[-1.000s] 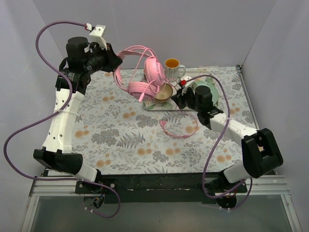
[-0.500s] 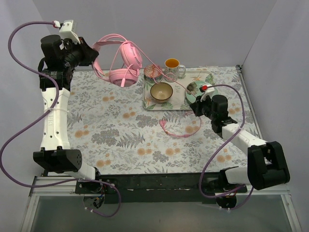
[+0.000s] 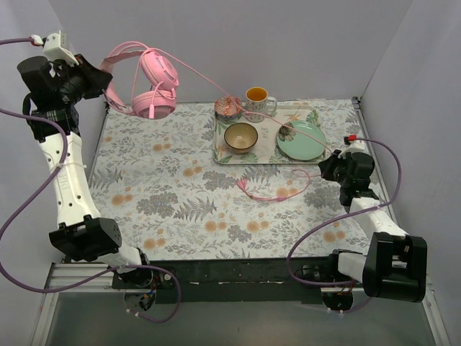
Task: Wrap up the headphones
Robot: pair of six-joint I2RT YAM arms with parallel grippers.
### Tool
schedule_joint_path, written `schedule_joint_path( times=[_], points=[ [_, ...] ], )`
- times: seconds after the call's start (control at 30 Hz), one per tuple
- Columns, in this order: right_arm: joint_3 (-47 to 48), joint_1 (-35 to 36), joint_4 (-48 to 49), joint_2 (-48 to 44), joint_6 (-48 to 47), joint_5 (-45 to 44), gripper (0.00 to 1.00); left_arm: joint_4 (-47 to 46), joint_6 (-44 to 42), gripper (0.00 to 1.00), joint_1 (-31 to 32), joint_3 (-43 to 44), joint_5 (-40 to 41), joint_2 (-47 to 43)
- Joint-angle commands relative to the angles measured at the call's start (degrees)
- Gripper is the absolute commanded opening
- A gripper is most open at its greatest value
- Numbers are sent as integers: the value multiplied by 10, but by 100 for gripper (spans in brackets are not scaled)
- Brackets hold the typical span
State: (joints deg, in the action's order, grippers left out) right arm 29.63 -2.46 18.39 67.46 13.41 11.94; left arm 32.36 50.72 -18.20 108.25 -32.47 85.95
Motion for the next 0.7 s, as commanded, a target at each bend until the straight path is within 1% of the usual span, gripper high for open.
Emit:
schedule_joint_path(
  times=[0.0, 0.23, 0.37, 0.43, 0.47, 0.5, 0.57, 0.63, 0.67],
  points=[
    [-17, -46, -1, -22, 36, 9, 1, -41, 47, 0, -25, 20, -44, -28],
    [-36, -106, 7, -28, 63, 33, 1, -46, 53, 0, -41, 27, -51, -26],
    [-44, -115, 9, -32, 69, 35, 1, -55, 62, 0, -45, 31, -40, -25],
    [-48, -114, 3, -28, 68, 55, 1, -67, 82, 0, -47, 31, -39, -25],
    [-53, -114, 2, -24, 68, 61, 1, -72, 95, 0, -48, 31, -47, -22],
    [-55, -114, -1, -24, 66, 67, 1, -77, 136, 0, -58, 33, -76, -13],
    [-53, -111, -17, -24, 56, 69, 1, -100, 185, 0, -69, 38, -111, -1],
    [-42, -99, -33, -22, 46, 66, 1, -129, 249, 0, -81, 40, -138, 11],
    [-34, -91, -51, -16, 35, 63, 1, -133, 260, 0, -81, 51, -139, 12]
  ],
)
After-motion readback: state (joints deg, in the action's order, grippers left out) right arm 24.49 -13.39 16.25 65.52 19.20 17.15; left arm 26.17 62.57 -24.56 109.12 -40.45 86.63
